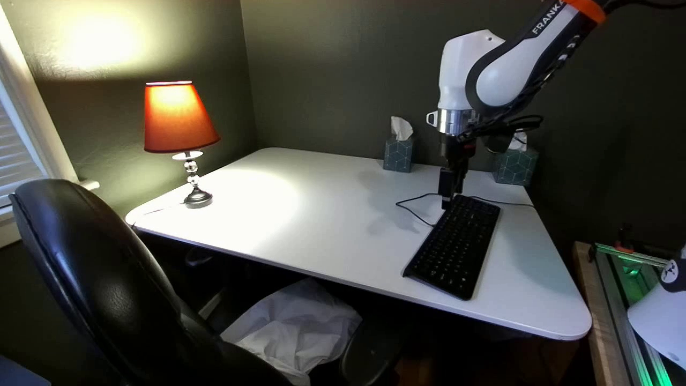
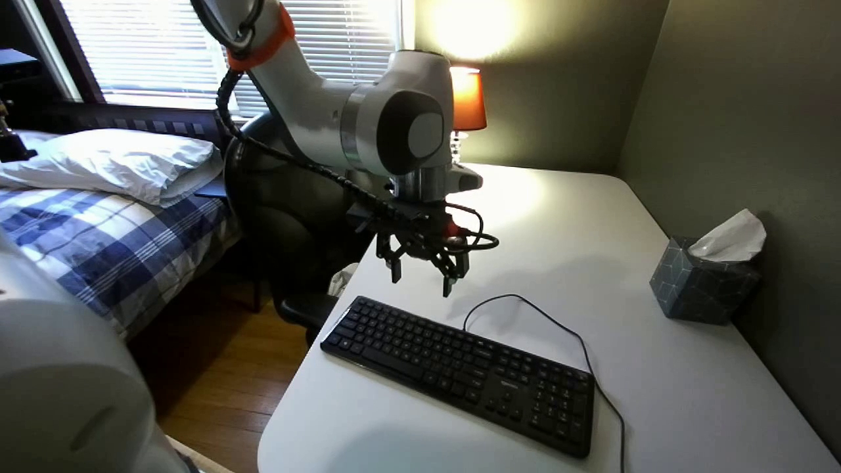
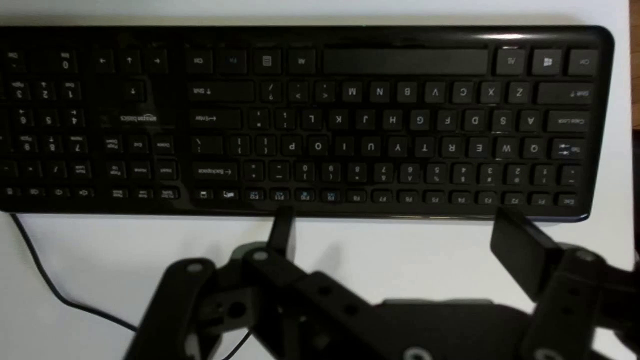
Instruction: Press the keyboard
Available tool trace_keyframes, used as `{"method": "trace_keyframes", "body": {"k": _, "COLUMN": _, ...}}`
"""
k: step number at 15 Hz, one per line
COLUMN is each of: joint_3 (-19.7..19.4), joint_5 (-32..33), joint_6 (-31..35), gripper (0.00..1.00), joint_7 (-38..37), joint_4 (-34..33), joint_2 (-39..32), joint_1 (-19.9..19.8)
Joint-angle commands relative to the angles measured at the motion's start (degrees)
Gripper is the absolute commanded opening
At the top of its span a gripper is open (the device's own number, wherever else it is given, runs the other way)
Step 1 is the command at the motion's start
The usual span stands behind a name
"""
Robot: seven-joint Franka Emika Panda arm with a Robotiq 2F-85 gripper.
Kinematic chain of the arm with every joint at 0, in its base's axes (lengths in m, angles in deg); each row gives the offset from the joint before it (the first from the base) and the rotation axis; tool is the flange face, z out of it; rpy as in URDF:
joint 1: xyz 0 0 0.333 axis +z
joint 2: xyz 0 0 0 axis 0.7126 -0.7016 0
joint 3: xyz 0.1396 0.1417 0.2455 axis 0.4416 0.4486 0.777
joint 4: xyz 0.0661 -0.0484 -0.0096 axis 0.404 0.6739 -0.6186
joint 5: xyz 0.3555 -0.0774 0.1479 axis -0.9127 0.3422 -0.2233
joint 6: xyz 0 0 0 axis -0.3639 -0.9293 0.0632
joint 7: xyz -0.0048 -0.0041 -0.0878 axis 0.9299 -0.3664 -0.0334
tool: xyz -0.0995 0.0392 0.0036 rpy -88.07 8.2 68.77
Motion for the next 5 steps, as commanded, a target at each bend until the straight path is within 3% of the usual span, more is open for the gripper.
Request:
{"method": "trace_keyframes", "body": {"k": 1, "joint_3": -0.7, "joint_5": 0.1, "joint_6": -0.1, "gripper": 1.00, "joint_7": -0.1, "joint_4": -0.2, "joint_2": 0.0, "joint_1": 0.7}}
{"method": "trace_keyframes", "body": {"k": 5, "joint_3": -0.7, "joint_5": 0.1, "joint_6": -0.1, "gripper": 1.00, "joint_7": -0.1, "joint_4": -0.3, "joint_2": -0.2, "joint_1": 0.7}}
